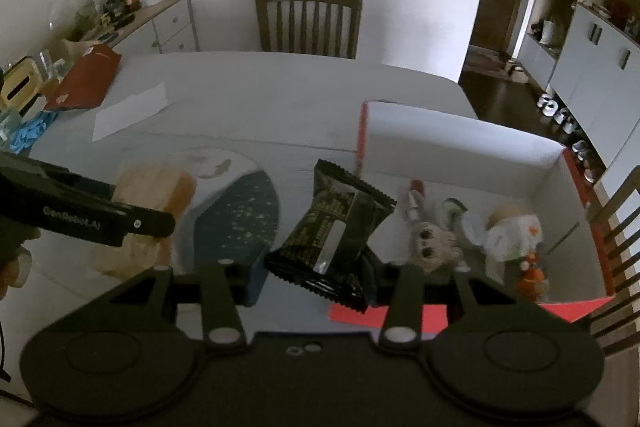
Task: Organize objects
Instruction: 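Carry the bread loaf and snack packet in both grippers over the red shoebox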
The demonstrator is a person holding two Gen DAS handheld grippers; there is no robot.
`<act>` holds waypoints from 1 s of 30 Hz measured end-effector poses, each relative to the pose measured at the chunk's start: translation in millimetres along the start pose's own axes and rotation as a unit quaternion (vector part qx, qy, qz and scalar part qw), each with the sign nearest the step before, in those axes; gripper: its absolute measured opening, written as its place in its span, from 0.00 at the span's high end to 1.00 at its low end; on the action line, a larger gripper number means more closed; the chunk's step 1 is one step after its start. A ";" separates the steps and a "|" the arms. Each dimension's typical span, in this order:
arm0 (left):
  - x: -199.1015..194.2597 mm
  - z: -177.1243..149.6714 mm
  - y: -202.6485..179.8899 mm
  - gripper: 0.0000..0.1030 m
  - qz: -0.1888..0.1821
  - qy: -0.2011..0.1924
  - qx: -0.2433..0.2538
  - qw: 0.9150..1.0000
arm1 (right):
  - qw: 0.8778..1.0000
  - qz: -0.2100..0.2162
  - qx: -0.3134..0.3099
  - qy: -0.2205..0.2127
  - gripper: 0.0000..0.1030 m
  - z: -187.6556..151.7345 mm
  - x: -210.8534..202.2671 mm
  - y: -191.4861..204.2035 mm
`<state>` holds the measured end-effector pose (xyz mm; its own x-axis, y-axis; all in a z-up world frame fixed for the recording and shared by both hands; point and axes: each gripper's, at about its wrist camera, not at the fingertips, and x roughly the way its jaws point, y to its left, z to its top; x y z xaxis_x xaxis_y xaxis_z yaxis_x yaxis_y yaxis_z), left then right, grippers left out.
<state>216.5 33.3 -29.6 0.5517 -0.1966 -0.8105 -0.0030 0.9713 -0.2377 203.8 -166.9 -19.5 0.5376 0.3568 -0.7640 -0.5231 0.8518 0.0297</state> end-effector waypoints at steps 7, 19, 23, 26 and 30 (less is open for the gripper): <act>7.8 20.9 -51.3 0.22 -0.011 -0.008 0.028 1.000 | 1.000 -0.005 0.011 -0.008 0.56 -8.4 -9.2 -39.6; 38.6 62.2 -160.8 0.22 -0.028 -0.025 0.105 0.994 | 0.999 -0.043 0.027 -0.012 0.56 -18.2 -8.8 -121.7; 56.0 72.5 -186.0 0.22 -0.027 -0.021 0.123 0.992 | 0.998 -0.054 0.027 -0.009 0.56 -20.4 -3.9 -144.2; 74.4 78.0 -202.1 0.22 -0.025 -0.013 0.139 0.990 | 0.998 -0.061 0.026 -0.003 0.56 -21.0 4.3 -156.7; 101.7 84.3 -214.3 0.22 -0.013 0.006 0.146 0.989 | 0.998 -0.064 0.022 0.003 0.56 -19.3 15.5 -168.3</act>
<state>343.6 -183.6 -16.0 0.5387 -0.2212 -0.8130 0.2523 0.9630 -0.0949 287.4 -312.1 -48.8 0.5940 0.2418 -0.7673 -0.4210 0.9061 -0.0404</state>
